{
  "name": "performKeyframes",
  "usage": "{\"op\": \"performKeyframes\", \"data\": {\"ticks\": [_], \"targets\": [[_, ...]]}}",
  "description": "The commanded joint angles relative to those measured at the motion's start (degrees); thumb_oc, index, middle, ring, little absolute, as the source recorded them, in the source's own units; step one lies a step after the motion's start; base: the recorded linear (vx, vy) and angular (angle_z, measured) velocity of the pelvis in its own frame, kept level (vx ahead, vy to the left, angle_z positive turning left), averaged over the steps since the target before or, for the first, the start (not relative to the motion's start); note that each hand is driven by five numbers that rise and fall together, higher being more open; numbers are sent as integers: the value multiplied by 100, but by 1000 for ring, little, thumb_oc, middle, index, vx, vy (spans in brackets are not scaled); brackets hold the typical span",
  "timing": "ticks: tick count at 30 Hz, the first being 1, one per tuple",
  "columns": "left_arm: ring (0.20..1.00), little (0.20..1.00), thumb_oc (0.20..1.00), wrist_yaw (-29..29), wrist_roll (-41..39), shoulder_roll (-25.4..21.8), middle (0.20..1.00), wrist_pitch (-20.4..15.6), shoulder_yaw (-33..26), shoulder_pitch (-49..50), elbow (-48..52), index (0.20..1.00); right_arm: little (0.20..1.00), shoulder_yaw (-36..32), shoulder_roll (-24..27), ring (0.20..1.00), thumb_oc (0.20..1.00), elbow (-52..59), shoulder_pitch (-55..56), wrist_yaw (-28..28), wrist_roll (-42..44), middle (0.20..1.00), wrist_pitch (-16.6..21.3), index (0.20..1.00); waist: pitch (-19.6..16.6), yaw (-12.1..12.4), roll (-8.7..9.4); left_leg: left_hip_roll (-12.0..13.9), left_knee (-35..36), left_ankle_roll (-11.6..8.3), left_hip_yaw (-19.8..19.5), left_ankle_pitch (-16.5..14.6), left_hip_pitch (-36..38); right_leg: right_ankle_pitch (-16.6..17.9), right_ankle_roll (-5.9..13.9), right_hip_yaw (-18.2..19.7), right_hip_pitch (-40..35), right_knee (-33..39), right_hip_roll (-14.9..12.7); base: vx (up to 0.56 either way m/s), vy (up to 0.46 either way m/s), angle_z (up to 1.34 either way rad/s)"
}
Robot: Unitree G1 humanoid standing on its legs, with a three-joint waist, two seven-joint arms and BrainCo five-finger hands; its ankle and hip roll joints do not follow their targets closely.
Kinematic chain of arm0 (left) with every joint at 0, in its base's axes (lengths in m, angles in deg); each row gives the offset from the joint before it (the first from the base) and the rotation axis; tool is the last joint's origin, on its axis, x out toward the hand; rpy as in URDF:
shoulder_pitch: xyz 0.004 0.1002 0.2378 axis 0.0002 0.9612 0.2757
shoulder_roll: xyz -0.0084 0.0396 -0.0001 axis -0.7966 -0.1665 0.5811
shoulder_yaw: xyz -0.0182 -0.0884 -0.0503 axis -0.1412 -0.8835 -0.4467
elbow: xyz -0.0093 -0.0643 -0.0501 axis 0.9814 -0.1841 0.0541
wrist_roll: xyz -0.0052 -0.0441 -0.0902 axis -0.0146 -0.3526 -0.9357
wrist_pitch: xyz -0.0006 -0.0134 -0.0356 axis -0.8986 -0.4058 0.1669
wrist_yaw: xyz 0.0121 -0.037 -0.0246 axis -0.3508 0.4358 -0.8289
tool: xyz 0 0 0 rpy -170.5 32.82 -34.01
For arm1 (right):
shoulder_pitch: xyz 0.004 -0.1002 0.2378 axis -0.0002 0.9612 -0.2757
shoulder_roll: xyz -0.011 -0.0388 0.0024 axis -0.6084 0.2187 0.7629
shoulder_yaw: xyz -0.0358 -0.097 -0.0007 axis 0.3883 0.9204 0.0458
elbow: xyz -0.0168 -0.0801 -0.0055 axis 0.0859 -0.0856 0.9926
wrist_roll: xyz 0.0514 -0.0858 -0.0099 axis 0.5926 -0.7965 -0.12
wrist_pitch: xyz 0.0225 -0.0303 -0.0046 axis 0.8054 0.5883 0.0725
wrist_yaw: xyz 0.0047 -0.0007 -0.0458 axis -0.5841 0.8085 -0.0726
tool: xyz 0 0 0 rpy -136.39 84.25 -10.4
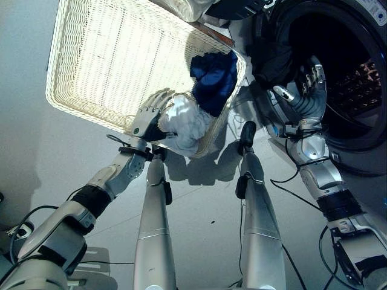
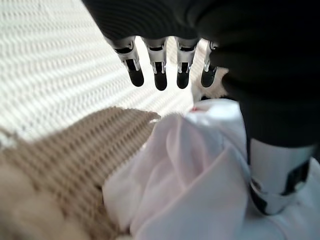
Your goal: Put the clothes into the washing machine.
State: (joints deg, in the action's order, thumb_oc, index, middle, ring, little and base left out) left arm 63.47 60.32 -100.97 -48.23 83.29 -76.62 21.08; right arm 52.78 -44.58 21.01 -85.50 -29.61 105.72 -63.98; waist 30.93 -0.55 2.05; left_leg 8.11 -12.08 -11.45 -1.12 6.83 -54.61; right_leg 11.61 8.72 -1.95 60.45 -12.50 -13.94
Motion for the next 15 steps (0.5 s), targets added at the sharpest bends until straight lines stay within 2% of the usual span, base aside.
{"op": "performKeyframes", "data": {"ticks": [1,6,13,15], "targets": [[1000,1000,1000,-583,-283,113,1000,-394,4,75,416,1000,1000,-140,262,1000,1000,511,177,-32,-1,1000,347,1000,-114,-73,-272,-296,-35,439,160,-29,-108,19,371,-515,-65,-258,196,0,0,0],[1000,1000,1000,-956,-453,113,1000,-476,125,9,501,1000,1000,-138,281,1000,1000,471,129,23,74,1000,355,1000,-114,-86,-246,-296,-22,452,157,-38,-104,42,387,-517,-61,-246,216,0,0,0],[1000,1000,1000,-1391,-430,138,1000,-302,278,-136,486,1000,1000,-105,219,1000,1000,439,44,38,82,1000,331,1000,-114,-105,-198,-293,-36,455,131,-49,-112,68,399,-501,-54,-244,241,0,0,0],[1000,1000,1000,-1747,-358,202,1000,-235,363,-245,464,1000,1000,-101,177,1000,1000,416,-10,73,84,1000,301,1000,-114,-127,-173,-295,-48,456,122,-60,-121,79,405,-482,-44,-242,254,0,0,0]]}}
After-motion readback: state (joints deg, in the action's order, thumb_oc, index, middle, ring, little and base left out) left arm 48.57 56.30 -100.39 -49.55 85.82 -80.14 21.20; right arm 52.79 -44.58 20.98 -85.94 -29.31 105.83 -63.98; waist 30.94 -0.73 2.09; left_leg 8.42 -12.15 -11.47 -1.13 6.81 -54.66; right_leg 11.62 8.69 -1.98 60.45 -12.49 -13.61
